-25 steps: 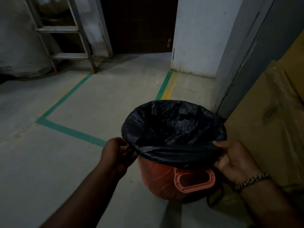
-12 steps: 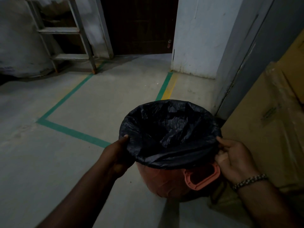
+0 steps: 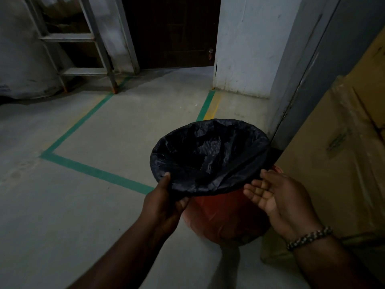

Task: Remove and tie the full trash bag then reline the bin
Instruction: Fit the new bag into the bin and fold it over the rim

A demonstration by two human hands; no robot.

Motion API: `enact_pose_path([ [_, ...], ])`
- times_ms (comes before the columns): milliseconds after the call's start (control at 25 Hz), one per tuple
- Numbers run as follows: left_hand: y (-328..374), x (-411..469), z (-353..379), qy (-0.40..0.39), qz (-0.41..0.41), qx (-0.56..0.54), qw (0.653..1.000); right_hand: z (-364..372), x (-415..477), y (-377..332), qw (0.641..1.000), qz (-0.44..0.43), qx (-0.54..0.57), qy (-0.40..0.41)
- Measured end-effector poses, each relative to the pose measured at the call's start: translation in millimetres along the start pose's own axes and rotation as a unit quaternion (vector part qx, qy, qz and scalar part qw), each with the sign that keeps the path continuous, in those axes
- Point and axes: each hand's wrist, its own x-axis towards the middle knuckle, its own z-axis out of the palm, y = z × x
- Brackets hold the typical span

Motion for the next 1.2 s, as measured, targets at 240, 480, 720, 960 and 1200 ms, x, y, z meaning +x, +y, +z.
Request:
enact_pose_path([
  [240,-16.9,-15.6,10.2,-0.075,-0.068,0.036,0.994,12.3,-26.3,5.8,0.996,0.026,0.077,-0.038],
  [480,-13.3,-16.0,7.9,-0.063,-0.081,0.068,0.992,11.4,-21.2,12.4,0.983,0.073,0.165,-0.033],
  [720,1.9,-3.2,-1.7,0.032,-0.069,0.022,0.997,10.4,-16.9,14.4,0.989,0.054,0.135,-0.037],
  [960,-4.0,-3.9,-8.1,0.056,-0.084,0.06,0.993,2.9,-12.6,10.0,0.989,0.051,0.13,-0.038],
  [1200,13.6,10.7,-16.4,0.08,-0.082,0.057,0.992,-8.4,-6.1,5.1,0.991,0.04,0.121,-0.049],
])
